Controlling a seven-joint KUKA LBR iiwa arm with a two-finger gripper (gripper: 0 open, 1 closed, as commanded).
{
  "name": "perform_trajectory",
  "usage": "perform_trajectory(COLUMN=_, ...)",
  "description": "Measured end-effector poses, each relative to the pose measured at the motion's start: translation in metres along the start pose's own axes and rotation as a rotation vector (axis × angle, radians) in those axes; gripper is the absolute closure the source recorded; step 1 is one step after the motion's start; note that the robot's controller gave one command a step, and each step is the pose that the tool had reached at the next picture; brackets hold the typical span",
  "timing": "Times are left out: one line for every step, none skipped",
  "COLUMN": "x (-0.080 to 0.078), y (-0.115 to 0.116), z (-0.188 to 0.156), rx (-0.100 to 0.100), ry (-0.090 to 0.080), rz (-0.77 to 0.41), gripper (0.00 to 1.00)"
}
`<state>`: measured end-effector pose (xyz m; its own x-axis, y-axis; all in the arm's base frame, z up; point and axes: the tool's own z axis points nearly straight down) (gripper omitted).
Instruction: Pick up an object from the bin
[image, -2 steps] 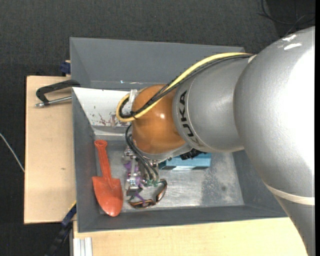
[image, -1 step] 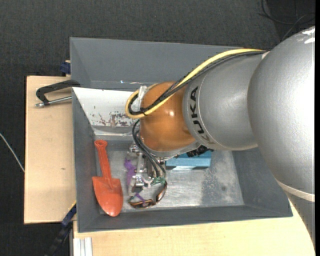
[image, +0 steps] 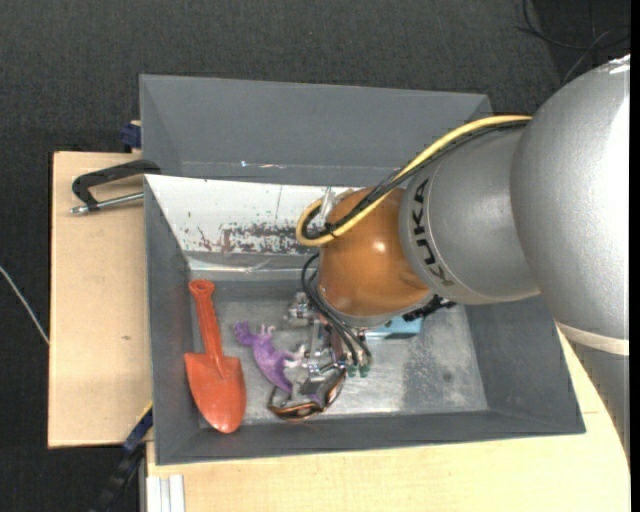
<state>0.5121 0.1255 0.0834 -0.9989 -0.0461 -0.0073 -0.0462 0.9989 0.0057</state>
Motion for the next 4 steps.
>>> perform_trajectory(x=-0.007, y=0.019, z=0.008, rx=0.011, ry=0.006, rz=0.055, gripper=1.00)
perform_trajectory(x=-0.007, y=0.019, z=0.008, rx=0.009, ry=0.006, rz=0.057, gripper=1.00)
perform_trajectory(x=-0.005, y=0.019, z=0.005, rx=0.008, ry=0.007, rz=0.056, gripper=1.00)
perform_trajectory(x=-0.007, y=-0.046, z=-0.061, rx=0.004, ry=0.003, rz=-0.181, gripper=1.00)
